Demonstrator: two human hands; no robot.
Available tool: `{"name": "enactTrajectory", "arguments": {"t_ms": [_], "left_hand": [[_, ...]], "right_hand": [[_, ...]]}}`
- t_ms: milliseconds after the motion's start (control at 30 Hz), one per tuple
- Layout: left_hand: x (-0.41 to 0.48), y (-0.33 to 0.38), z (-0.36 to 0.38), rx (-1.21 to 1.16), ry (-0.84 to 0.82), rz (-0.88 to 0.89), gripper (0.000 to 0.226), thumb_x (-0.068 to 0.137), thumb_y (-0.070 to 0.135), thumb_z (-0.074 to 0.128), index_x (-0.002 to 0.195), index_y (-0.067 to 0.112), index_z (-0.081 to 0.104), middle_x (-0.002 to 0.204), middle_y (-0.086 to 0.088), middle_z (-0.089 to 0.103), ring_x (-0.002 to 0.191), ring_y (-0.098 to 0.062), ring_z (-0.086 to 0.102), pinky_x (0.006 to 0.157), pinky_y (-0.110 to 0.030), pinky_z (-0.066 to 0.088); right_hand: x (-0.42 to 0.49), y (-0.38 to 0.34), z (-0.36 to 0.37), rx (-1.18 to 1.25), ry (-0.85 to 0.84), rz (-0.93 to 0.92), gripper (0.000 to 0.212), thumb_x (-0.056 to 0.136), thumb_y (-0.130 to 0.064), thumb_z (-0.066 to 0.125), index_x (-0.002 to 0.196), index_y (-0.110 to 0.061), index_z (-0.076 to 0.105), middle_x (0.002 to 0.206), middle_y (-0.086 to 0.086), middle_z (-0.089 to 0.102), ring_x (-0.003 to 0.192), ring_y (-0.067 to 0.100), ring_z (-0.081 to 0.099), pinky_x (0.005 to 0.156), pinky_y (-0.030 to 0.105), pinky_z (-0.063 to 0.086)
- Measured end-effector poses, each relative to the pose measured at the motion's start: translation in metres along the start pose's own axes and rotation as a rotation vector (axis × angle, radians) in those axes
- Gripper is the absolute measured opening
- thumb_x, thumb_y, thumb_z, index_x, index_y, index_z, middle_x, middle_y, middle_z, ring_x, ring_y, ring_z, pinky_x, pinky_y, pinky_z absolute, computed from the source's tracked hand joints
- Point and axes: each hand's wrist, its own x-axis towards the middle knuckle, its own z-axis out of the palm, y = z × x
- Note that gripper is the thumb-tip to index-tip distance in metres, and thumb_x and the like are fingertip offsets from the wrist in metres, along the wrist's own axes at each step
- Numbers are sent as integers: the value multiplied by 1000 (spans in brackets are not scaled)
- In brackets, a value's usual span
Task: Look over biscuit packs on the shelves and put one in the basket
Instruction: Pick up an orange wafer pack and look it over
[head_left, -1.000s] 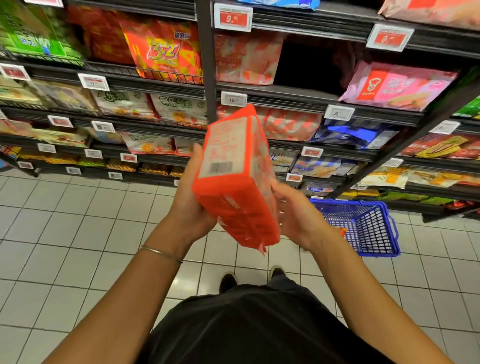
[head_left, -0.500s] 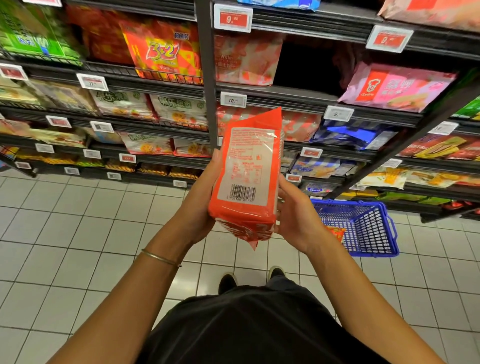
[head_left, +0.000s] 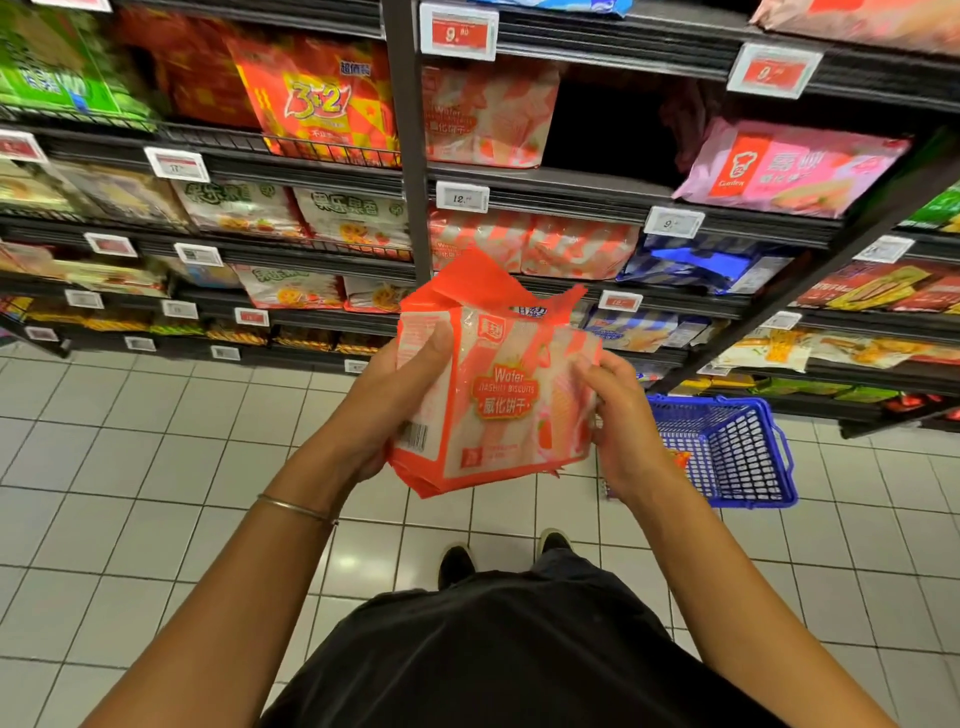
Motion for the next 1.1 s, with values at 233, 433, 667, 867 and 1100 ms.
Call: {"name": "enactTrajectory", "arguments": {"t_ms": [233,433,667,867,1100], "left_hand": [[0,3,-15,-221,-70,1,107,68,88,66,152,24,51,146,-14,63,134,-37,61,106,-60,51],[-4,-1,-18,-354,-70,-40,69,96,75,27,132,23,55,113,-1,80,102,-21,78,75,-36,65],[-5,-8,-13,-394,1,-94,68,104,65,8,114,23,61,85,-2,82,73,-20,80,51,-35,62],[-6,-9,-11,-370,-71,-131,80,92,77,2,122,31,59,100,1,82,88,-23,80,58,-39,64],[4,-8,-14,-275,24,-92,63,103,68,27,133,24,61,111,-2,80,101,-23,78,70,-38,64]], "right_hand": [[9,-13,-19,196,-106,-56,44,100,-57,50,98,-25,79,103,5,73,108,28,66,105,54,49],[1,-20,-12,382,-270,137,56,105,-59,42,128,-19,74,133,13,70,123,32,68,101,51,56],[-12,-24,1,280,-190,129,66,110,-50,35,70,-27,82,76,-2,77,71,12,76,59,28,61],[-29,-28,-5,100,-132,137,50,114,-14,33,71,-7,59,63,13,60,38,-1,59,37,15,46],[-25,-34,-6,154,-92,62,60,115,-26,30,70,-15,67,56,-5,66,47,1,65,44,18,53]]}}
